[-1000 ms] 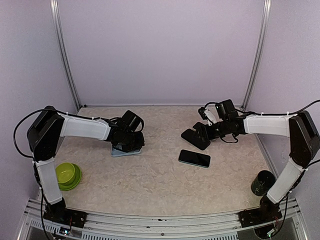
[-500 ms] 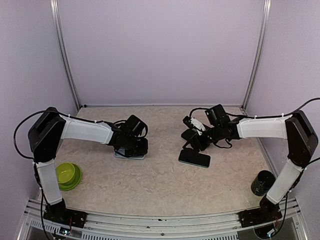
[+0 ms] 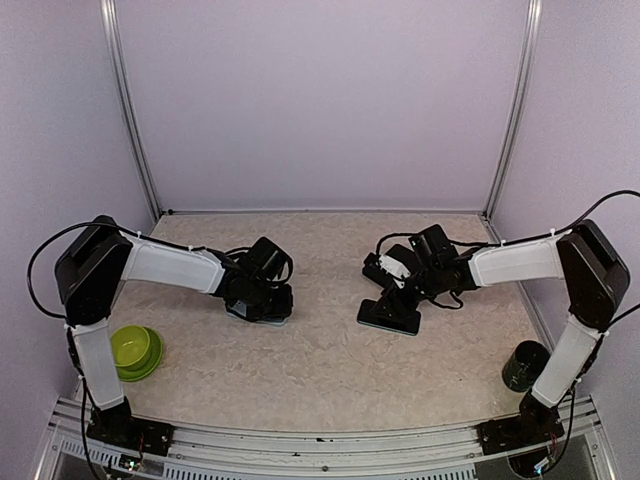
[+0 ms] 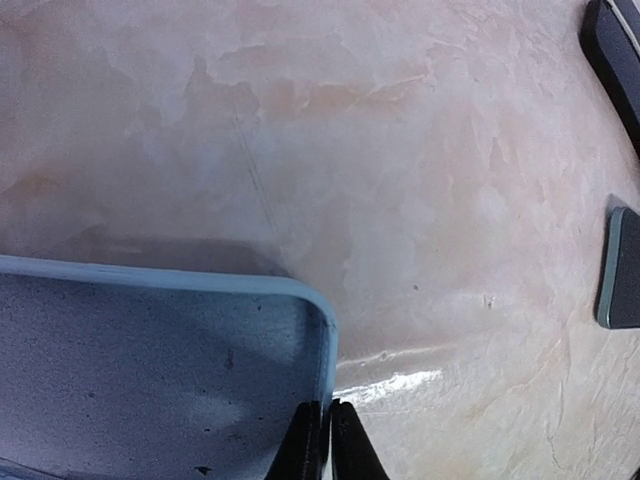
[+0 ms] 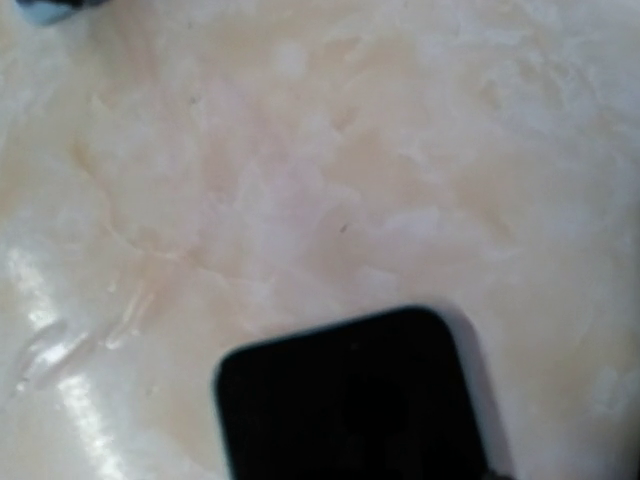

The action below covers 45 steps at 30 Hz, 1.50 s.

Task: Put the phone into the phone case
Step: Move the phone to the center of the board, then pick up the phone at the center of the board.

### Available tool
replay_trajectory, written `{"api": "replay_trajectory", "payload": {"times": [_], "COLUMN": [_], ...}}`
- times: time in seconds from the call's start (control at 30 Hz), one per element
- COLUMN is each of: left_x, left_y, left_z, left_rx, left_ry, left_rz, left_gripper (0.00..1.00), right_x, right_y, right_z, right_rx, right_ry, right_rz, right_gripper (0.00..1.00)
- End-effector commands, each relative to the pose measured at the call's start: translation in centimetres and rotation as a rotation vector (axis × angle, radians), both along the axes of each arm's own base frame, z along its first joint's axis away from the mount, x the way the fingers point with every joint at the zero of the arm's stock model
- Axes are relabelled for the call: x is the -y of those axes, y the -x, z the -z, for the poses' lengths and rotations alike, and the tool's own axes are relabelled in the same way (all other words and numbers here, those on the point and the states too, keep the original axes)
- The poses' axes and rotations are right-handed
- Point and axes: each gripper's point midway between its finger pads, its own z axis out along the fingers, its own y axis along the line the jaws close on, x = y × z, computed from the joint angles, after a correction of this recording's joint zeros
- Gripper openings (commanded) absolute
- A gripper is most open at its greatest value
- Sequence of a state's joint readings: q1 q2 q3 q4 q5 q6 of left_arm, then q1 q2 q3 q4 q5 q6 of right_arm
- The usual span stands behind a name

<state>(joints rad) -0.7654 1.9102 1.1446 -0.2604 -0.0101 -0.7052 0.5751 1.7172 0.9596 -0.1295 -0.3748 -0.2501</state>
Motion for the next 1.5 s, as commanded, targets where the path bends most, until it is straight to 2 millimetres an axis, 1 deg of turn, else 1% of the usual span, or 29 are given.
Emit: {"api": "replay_trajectory", "payload": {"times": [0.0,0.17,0.3,0.4,0.6,0.8,0.87,0.93,1.0,1.1,1.33,1.43,1.47], "left_x": [0.9,1.2,1.4,1.4,1.4,1.3,1.7,1.7,1.7,1.5,1.3,1.3,1.3], "left_y": [-0.5,-1.0,-1.3,-1.4,-1.5,-1.7,-1.4,-1.4,-1.5,-1.5,-1.7,-1.7,-1.7], "left_z": [-2.9,-4.5,-5.3,-5.9,-6.6,-6.9,-7.0,-7.0,-7.0,-7.2,-7.2,-7.2,-7.1], "left_rx": [0.061,0.093,0.107,0.118,0.131,0.138,0.127,0.126,0.126,0.132,0.13,0.128,0.128], "left_ry": [0.06,0.093,0.106,0.12,0.14,0.15,0.169,0.174,0.176,0.182,0.196,0.199,0.199], "left_rz": [0.014,0.008,0.006,0.001,-0.007,-0.014,-0.001,-0.002,-0.007,-0.012,-0.018,-0.018,-0.018], "left_gripper": [0.11,0.23,0.31,0.43,0.61,0.7,0.75,0.8,0.84,0.89,0.92,0.96,0.96], "right_x": [-0.6,-1.0,-1.2,-1.0,-0.8,-1.1,-1.1,-1.2,-1.2,-1.3,-1.5,-1.3,-1.2], "right_y": [-0.3,-0.4,-0.6,-0.9,-1.1,-0.8,-1.0,-0.9,-0.4,-0.1,0.3,0.3,0.4], "right_z": [0.7,1.0,1.5,2.2,3.7,4.0,4.1,4.4,5.0,5.4,5.5,6.0,6.2], "right_rx": [0.012,0.028,0.037,0.042,0.023,0.012,0.017,0.007,-0.011,-0.008,-0.002,-0.008,-0.012], "right_ry": [0.035,0.041,0.063,0.093,0.14,0.128,0.129,0.133,0.143,0.16,0.16,0.178,0.185], "right_rz": [-0.047,-0.079,-0.1,-0.105,-0.12,-0.141,-0.138,-0.146,-0.16,-0.175,-0.194,-0.192,-0.196], "right_gripper": [0.69,0.7,0.71,0.72,0.74,0.76,0.77,0.77,0.8,0.8,0.81,0.82,0.89]}}
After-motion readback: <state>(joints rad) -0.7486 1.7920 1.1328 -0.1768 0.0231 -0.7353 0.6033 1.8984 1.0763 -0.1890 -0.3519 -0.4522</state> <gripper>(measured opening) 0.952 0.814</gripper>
